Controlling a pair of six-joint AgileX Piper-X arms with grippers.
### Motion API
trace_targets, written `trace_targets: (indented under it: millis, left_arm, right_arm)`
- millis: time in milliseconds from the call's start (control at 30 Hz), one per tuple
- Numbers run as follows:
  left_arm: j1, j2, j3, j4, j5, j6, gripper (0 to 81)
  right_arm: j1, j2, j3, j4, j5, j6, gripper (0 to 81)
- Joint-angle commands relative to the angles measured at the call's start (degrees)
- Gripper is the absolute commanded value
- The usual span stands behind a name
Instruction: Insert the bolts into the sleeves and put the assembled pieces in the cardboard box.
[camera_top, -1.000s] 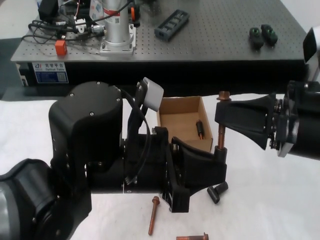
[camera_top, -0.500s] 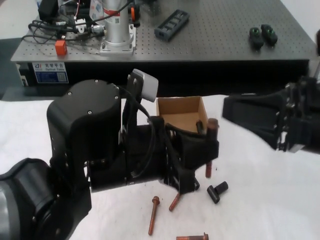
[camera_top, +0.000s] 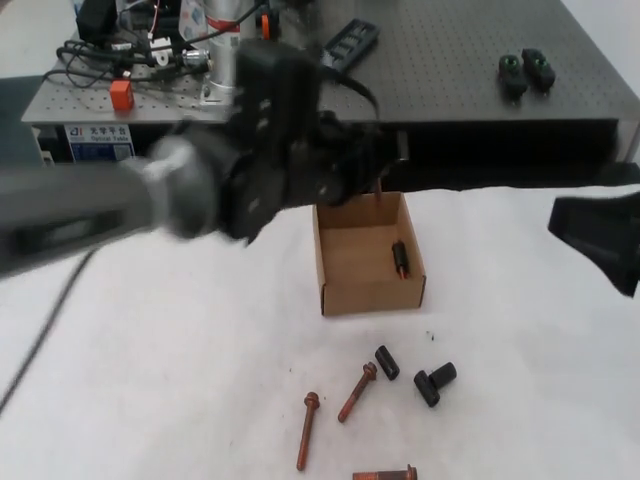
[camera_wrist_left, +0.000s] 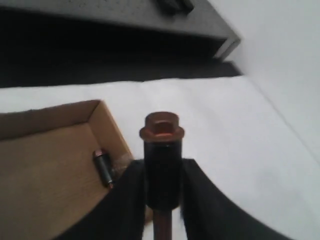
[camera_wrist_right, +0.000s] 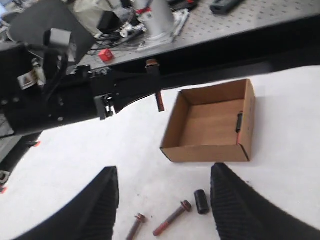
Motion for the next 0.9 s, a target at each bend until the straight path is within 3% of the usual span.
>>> trace_targets:
  millis: [0,267,533,600,767,867]
  left_arm:
    - [0.06,-1.16,0.11,0.38,-0.47,0.77,0.7]
    - [0.06,15.90,-22.17,18.96,1.25,0.22,0.7]
    - [0.06,18.73,-24.09,21.58,1.85,-2.36,1.0]
    - [0.06,18.73,-24.09,21.58,2.38,-2.48,7.1]
    - [0.06,18.73,-24.09,21.58,4.53,-3.61,32.3]
    - [0.06,18.73,-24.09,21.58,6.03,-4.05,33.5]
  right_arm:
    - [-0.58,-0.19,-0.26,2.19,0.63,-0.76,39.3]
    - [-0.58,-0.20,-0.26,2.31,1.05,-0.84,38.4]
    - [-0.58,-0.20,-0.26,2.32,1.05,-0.84,38.4]
    - [-0.58,-0.20,-0.26,2.31,1.35,-0.84,38.4]
    - [-0.58,-0.09,-0.26,2.31,1.94,-0.84,38.4]
    - [-0.58,0.72,-0.26,2.53,1.94,-1.90,38.4]
